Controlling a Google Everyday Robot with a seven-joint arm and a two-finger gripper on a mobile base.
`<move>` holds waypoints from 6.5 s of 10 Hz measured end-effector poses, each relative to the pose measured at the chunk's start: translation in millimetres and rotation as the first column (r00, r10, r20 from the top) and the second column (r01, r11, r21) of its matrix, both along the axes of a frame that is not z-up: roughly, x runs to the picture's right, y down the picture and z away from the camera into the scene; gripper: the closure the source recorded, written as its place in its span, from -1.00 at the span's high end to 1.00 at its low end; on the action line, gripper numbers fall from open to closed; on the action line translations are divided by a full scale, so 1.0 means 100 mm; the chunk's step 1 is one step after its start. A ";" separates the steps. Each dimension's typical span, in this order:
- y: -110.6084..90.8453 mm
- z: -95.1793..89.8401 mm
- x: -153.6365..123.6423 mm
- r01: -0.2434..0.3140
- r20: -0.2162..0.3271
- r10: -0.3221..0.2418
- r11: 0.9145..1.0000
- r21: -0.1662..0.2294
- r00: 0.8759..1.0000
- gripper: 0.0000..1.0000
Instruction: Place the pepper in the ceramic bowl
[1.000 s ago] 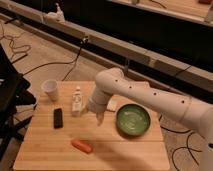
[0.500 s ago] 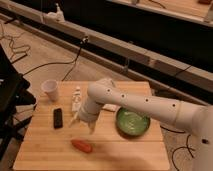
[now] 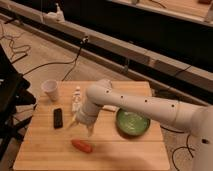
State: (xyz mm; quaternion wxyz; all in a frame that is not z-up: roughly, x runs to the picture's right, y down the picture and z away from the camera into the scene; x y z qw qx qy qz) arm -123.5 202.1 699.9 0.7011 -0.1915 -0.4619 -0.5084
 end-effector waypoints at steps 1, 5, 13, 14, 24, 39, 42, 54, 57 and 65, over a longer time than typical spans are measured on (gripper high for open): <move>0.03 0.02 0.00 0.015 0.005 -0.015 1.000 -0.003 1.000 0.34; 0.30 0.14 -0.15 0.127 0.041 -0.125 0.991 -0.038 0.991 0.34; 0.63 0.40 -0.28 0.277 0.057 -0.271 0.951 -0.141 0.961 0.34; 0.62 0.42 -0.25 0.281 0.045 -0.277 0.948 -0.147 0.960 0.34; 0.87 0.59 -0.21 0.360 0.033 -0.363 0.902 -0.239 0.931 0.34; 0.25 0.59 -0.44 0.012 0.042 -0.006 0.987 -0.162 0.999 -1.00; -0.19 0.66 0.04 -0.242 -0.065 0.236 0.966 -0.087 0.969 -1.00; -0.10 0.74 1.96 -0.528 -0.458 0.466 0.849 -0.008 0.757 -1.00; -0.18 0.77 2.01 -0.539 -0.464 0.480 0.843 0.007 0.745 -1.00; -0.35 1.02 2.87 -0.631 -0.604 0.552 0.769 0.101 0.575 0.05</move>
